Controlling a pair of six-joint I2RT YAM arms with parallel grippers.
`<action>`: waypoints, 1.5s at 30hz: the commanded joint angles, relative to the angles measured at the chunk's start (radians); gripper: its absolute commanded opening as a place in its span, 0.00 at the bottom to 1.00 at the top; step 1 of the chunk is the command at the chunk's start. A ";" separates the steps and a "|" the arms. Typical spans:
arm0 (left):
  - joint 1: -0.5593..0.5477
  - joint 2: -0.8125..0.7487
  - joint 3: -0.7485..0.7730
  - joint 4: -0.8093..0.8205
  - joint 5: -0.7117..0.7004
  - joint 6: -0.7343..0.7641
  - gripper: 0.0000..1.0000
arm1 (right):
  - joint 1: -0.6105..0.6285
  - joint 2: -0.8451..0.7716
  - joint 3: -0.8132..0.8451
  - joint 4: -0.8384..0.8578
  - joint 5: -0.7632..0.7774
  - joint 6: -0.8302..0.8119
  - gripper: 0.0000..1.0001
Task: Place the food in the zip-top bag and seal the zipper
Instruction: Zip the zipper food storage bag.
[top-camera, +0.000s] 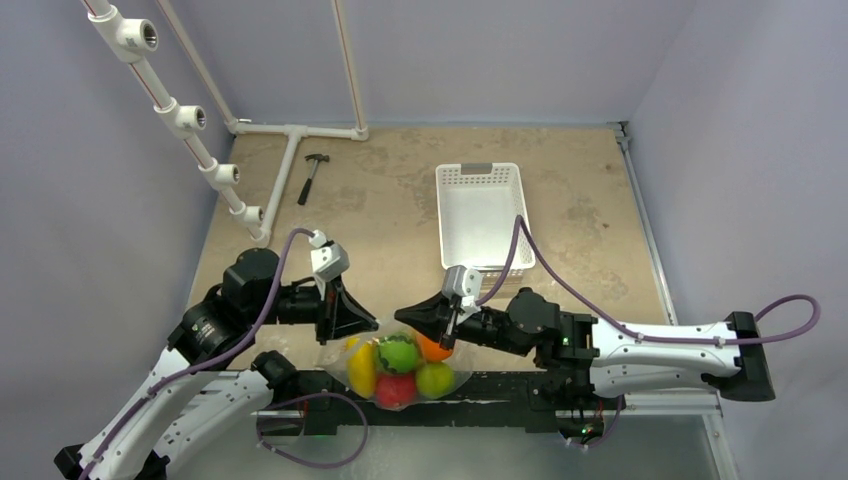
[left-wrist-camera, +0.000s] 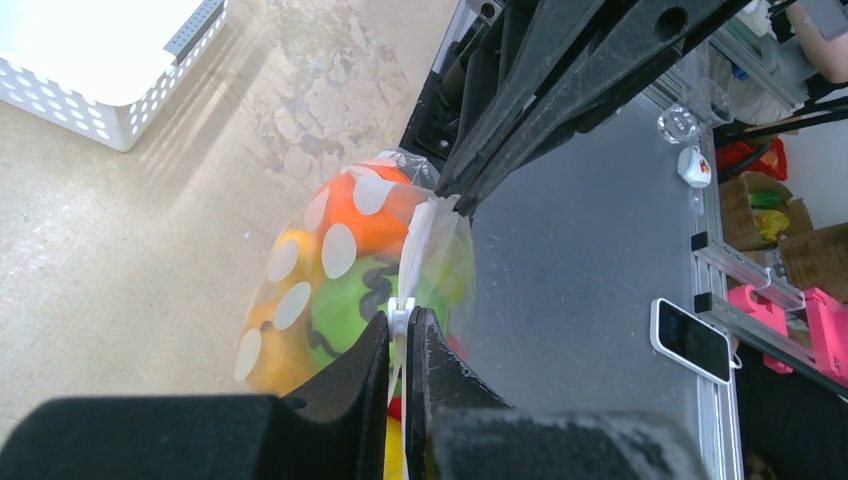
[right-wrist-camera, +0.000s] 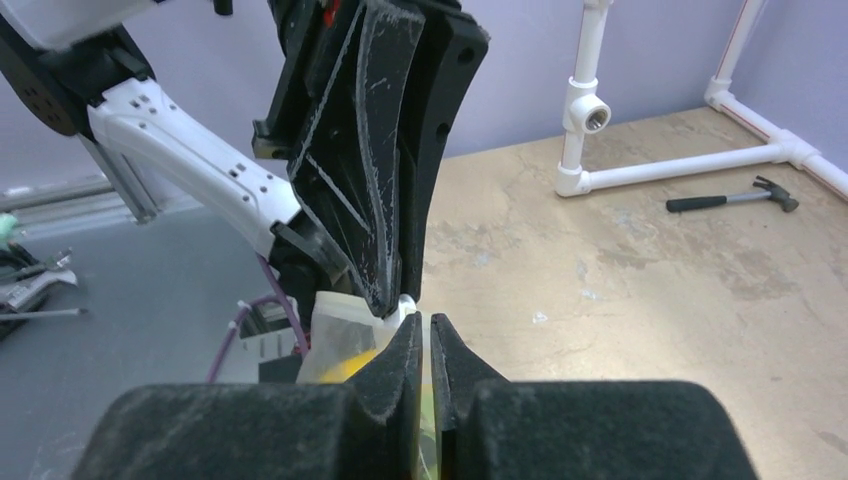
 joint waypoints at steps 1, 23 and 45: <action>-0.004 -0.005 0.010 0.006 0.063 0.013 0.00 | -0.004 -0.021 0.056 0.001 -0.012 0.020 0.20; -0.004 -0.028 -0.009 0.142 0.177 0.045 0.00 | -0.004 0.109 0.113 -0.126 -0.203 0.011 0.68; -0.003 -0.033 -0.019 0.114 0.129 0.038 0.00 | -0.034 0.144 0.091 -0.021 -0.160 0.034 0.00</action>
